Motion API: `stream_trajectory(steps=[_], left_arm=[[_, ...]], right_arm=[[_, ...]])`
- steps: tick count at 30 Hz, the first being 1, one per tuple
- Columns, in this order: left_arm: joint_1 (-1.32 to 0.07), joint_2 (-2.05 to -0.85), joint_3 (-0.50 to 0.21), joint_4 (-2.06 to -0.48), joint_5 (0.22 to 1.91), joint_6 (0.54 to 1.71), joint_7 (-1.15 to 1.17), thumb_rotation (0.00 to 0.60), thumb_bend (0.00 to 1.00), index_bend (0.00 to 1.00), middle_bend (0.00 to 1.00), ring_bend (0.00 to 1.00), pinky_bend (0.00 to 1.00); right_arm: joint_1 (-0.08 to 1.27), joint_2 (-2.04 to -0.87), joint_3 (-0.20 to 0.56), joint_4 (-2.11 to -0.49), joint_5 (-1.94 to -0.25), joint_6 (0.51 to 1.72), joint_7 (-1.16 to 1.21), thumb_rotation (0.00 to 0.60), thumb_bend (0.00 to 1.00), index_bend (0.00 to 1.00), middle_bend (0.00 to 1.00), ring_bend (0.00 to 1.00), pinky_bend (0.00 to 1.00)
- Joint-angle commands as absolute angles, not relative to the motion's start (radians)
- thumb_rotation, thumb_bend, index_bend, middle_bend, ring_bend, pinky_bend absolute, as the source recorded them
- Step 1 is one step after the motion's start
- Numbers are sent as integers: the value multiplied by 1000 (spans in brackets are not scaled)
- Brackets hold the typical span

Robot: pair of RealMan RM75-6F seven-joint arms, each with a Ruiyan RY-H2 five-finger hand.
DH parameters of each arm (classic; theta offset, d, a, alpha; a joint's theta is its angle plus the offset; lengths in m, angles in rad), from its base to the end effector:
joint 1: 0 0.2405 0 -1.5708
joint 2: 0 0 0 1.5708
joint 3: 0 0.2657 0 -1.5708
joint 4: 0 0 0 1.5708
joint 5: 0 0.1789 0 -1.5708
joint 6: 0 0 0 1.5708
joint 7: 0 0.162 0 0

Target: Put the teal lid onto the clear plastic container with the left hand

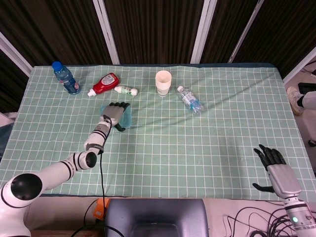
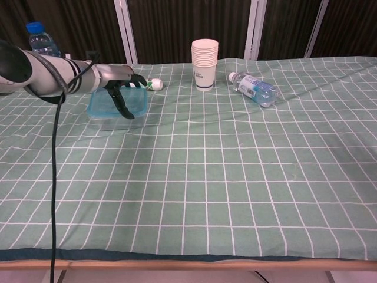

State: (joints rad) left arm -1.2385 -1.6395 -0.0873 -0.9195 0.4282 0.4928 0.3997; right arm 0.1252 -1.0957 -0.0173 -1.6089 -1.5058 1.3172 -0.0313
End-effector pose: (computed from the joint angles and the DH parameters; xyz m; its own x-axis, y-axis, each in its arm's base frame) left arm -0.1157 0.4895 -0.0044 0.5132 0.4371 0.7387 0.8566 -0.2061 -0.4731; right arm -0.3179 -0.1939 0.1651 0.4512 -0.2143 0.8663 -0.8910 -0.0545 0.4507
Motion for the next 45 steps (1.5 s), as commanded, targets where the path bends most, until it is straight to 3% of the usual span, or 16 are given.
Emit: stream_trajectory(steps=[1, 9, 12, 15, 20, 23, 26, 45], left_arm=[[-1239, -1643, -87, -914, 428, 490, 399, 600, 253, 0, 488, 617, 650], [-1240, -1635, -76, -913, 410, 464, 398, 600, 253, 0, 483, 576, 609], [-1242, -1632, -68, -911, 396, 445, 395, 600, 253, 0, 468, 494, 511], [-1244, -1631, -68, -907, 395, 439, 385, 600, 254, 0, 416, 370, 343], [-1241, -1624, -74, -914, 413, 433, 361, 600, 256, 0, 190, 97, 94], [-1241, -1617, -72, -917, 416, 417, 347, 600, 258, 0, 54, 6, 17], [-1242, -1617, -70, -914, 420, 416, 338, 600, 246, 0, 0, 0, 0], [-1242, -1599, -68, -944, 444, 445, 300, 600, 198, 0, 0, 0, 0]], right_arm=[[125, -1095, -17, -1609, -1506, 1318, -31, 600, 133, 0, 0, 0, 0], [125, -1095, -17, -1609, -1505, 1319, -30, 600, 132, 0, 0, 0, 0], [125, -1096, -17, -1609, -1504, 1318, -32, 600, 132, 0, 0, 0, 0], [125, -1096, -16, -1609, -1504, 1319, -33, 600, 132, 0, 0, 0, 0], [125, -1096, -16, -1609, -1504, 1319, -32, 600, 132, 0, 0, 0, 0], [125, -1096, -17, -1609, -1505, 1319, -32, 600, 132, 0, 0, 0, 0], [125, -1096, -17, -1609, -1505, 1319, -33, 600, 132, 0, 0, 0, 0], [124, -1095, -17, -1611, -1505, 1321, -33, 600, 133, 0, 0, 0, 0]])
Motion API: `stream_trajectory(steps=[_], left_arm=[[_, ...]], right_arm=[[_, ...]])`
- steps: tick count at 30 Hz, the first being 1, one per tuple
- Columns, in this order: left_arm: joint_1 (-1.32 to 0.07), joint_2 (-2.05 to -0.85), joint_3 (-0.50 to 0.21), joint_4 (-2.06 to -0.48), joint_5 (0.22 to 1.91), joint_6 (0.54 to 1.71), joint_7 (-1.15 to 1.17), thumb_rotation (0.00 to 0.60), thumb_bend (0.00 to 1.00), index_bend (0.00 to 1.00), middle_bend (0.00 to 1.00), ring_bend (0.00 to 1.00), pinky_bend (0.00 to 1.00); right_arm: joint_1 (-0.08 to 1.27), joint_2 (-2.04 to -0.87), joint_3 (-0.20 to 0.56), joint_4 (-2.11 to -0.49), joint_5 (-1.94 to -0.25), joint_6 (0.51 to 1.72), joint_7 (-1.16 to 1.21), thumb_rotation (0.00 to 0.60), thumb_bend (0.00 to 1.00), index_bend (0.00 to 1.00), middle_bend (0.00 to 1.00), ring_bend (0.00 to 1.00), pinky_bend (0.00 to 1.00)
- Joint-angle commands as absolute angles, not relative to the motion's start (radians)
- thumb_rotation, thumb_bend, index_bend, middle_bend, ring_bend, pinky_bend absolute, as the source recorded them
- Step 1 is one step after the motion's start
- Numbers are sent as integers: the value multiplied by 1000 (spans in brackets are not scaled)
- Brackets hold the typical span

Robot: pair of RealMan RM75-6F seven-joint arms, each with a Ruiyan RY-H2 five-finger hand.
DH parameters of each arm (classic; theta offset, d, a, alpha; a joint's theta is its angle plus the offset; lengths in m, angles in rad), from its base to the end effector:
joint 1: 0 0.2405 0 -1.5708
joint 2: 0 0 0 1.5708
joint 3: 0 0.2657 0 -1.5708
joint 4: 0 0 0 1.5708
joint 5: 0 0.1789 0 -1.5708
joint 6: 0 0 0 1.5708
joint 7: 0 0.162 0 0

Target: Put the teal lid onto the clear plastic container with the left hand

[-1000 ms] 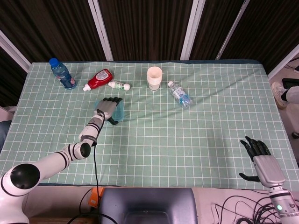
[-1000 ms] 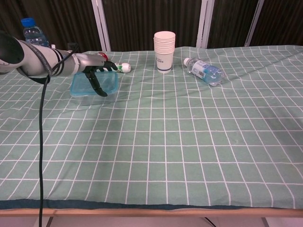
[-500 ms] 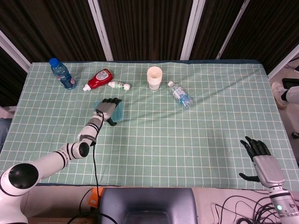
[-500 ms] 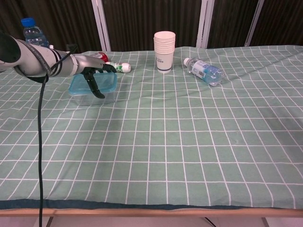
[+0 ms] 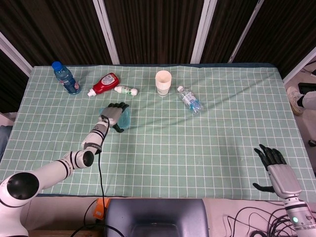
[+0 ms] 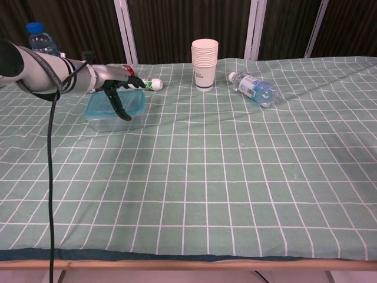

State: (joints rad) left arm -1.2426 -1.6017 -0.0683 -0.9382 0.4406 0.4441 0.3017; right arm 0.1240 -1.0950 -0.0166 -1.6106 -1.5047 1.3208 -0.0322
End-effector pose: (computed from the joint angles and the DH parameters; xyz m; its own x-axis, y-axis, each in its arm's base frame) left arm -0.1191 0.4893 0.0024 0.4557 0.4800 0.7496 0.8879 -0.1856 -0.4209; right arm -0.3177 -0.1937 0.1658 0.4509 -0.2107 0.8674 -0.8912 -0.0524 0.4505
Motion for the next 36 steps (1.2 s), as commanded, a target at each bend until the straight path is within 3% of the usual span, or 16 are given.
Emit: stream_trajectory(steps=[1, 7, 13, 18, 28, 36], left_arm=[[-1242, -1596, -67, -951, 445, 445, 300, 600, 198, 0, 0, 0, 0], [-1227, -1539, -83, -1074, 524, 540, 298, 600, 198, 0, 0, 0, 0], [-1163, -1423, -122, -1321, 697, 708, 266, 600, 193, 0, 0, 0, 0], [-1088, -1365, -98, -1467, 827, 804, 254, 600, 196, 0, 0, 0, 0], [-1043, -1472, -76, -1341, 849, 781, 260, 600, 208, 0, 39, 0, 0], [-1035, -1487, -70, -1314, 834, 751, 303, 600, 211, 0, 115, 50, 0]], right_arm=[[124, -1095, -17, -1611, -1505, 1321, -34, 600, 133, 0, 0, 0, 0], [126, -1096, -20, -1612, -1512, 1320, -38, 600, 132, 0, 0, 0, 0], [128, -1101, -23, -1614, -1516, 1315, -52, 600, 133, 0, 0, 0, 0], [127, -1104, -24, -1616, -1518, 1318, -58, 600, 132, 0, 0, 0, 0], [135, -1111, -27, -1621, -1523, 1306, -72, 600, 132, 0, 0, 0, 0], [133, -1107, -28, -1619, -1524, 1310, -63, 600, 133, 0, 0, 0, 0]])
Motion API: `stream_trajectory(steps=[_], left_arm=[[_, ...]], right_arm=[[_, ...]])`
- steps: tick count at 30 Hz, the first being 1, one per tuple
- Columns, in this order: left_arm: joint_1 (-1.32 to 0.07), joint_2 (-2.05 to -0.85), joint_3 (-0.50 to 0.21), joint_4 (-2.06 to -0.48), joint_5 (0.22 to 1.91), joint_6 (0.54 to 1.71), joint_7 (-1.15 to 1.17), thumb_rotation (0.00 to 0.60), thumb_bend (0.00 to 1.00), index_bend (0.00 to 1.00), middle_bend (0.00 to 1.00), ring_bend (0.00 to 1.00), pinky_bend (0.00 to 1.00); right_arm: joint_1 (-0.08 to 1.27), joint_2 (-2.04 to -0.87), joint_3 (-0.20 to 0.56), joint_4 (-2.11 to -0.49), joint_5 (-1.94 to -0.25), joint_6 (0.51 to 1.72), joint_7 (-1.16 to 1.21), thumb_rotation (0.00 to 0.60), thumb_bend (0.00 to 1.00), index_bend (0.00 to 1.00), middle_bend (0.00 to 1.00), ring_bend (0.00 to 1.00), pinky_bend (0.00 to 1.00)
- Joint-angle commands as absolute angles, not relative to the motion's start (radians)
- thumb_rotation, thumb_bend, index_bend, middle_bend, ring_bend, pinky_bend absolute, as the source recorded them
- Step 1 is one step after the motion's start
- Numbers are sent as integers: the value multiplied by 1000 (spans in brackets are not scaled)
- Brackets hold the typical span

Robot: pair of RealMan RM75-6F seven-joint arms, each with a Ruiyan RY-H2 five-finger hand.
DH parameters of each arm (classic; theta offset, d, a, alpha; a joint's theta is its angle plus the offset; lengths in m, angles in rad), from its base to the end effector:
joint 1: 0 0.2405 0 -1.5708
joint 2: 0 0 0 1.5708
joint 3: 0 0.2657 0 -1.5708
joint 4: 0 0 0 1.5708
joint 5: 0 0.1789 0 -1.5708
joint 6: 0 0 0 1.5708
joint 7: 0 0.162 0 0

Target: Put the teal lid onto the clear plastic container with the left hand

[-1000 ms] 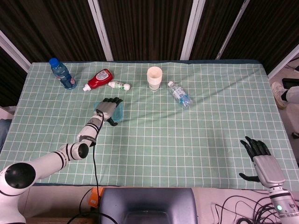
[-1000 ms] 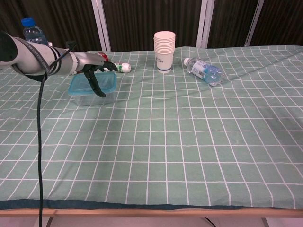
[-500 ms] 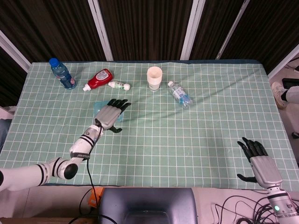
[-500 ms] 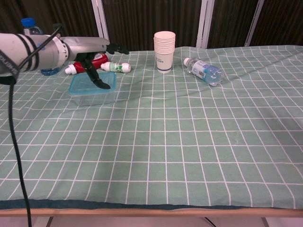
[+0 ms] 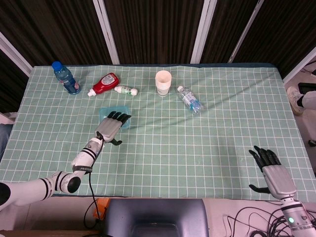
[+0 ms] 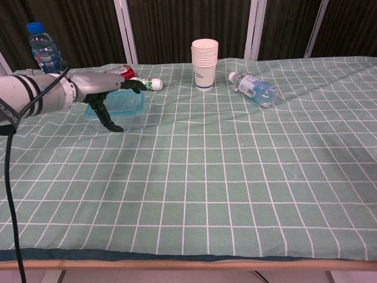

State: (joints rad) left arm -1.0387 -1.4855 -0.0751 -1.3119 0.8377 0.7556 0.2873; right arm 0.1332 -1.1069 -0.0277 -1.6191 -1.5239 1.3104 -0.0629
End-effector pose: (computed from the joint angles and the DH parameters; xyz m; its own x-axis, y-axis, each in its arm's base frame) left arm -0.1321 0.4262 0.0157 0.5556 0.3448 0.7566 0.8206 -0.3738 -0.4323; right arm -0.3124 -0.1934 0.1567 0.4666 -0.2263 0.8550 -0.8840 -0.0879 0.4591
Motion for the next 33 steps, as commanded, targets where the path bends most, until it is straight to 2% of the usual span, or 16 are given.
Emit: stream_trajectory(steps=[1, 24, 33], left_arm=[[-1033, -1488, -69, -1315, 832, 750, 309, 600, 211, 0, 124, 58, 0], [-1020, -1507, -62, -1300, 792, 704, 384, 600, 215, 0, 187, 114, 2], [-1017, -1506, -53, -1287, 768, 671, 387, 600, 220, 0, 201, 126, 40]], right_arm=[[133, -1108, -28, -1619, -1524, 1310, -64, 600, 133, 0, 0, 0, 0], [136, -1110, -29, -1619, -1520, 1305, -72, 600, 132, 0, 0, 0, 0], [138, -1114, -29, -1619, -1515, 1300, -80, 600, 132, 0, 0, 0, 0]])
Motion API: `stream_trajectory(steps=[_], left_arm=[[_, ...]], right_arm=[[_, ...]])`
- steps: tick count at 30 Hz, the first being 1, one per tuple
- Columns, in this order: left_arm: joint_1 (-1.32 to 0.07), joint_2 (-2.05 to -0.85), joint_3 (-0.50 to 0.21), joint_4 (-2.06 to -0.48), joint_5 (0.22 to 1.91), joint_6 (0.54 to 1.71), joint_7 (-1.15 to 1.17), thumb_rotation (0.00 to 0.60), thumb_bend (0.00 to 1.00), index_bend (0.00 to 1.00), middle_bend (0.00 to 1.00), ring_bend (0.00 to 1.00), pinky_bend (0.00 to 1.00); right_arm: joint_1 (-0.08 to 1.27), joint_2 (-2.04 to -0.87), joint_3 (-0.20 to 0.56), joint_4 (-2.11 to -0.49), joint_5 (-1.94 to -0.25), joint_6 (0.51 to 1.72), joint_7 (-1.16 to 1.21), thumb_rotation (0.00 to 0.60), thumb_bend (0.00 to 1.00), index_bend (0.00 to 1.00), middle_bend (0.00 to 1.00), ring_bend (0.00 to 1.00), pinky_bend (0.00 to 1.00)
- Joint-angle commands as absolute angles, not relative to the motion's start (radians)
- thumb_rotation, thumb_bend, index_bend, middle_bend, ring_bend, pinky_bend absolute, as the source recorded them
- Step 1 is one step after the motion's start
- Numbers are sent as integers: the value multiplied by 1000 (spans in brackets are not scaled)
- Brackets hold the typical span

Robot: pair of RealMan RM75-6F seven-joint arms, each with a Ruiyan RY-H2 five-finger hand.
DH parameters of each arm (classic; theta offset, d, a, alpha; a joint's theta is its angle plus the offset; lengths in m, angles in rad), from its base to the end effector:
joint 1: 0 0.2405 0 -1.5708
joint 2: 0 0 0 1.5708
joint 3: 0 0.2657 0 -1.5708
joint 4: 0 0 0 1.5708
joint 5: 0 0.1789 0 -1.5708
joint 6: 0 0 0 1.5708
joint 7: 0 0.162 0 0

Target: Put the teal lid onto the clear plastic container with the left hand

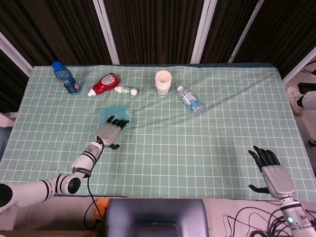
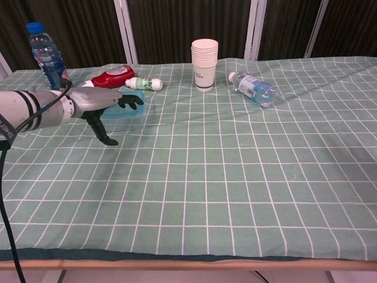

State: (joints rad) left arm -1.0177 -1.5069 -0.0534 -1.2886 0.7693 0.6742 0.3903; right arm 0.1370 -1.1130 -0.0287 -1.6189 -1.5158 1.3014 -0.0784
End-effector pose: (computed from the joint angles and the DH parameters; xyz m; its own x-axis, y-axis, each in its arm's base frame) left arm -0.1573 0.4163 -0.0011 0.6094 0.4242 0.6698 0.7920 -0.3655 -0.4891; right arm -0.3130 -0.1941 0.1538 0.4740 -0.2342 0.8488 -0.8798 -0.0878 0.4671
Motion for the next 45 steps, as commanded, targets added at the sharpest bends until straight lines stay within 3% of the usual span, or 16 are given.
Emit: stream_trajectory(steps=[1, 11, 19, 29, 45], left_arm=[[-1016, -1506, -56, -1288, 771, 671, 384, 600, 219, 0, 202, 127, 40], [-984, -1443, -113, -1375, 893, 774, 323, 600, 223, 0, 211, 135, 18], [-944, -1373, -111, -1459, 959, 866, 350, 600, 222, 0, 216, 138, 9], [-915, -1382, -68, -1425, 934, 842, 401, 600, 222, 0, 219, 141, 6], [-905, -1414, -65, -1357, 908, 805, 433, 600, 222, 0, 219, 141, 0]], right_arm=[[138, -1114, -29, -1619, -1514, 1300, -80, 600, 133, 0, 0, 0, 0], [135, -1112, -29, -1620, -1518, 1307, -78, 600, 132, 0, 0, 0, 0], [135, -1115, -30, -1619, -1519, 1306, -84, 600, 133, 0, 0, 0, 0], [138, -1120, -30, -1623, -1516, 1300, -97, 600, 132, 0, 0, 0, 0], [141, -1120, -30, -1623, -1509, 1294, -99, 600, 132, 0, 0, 0, 0]])
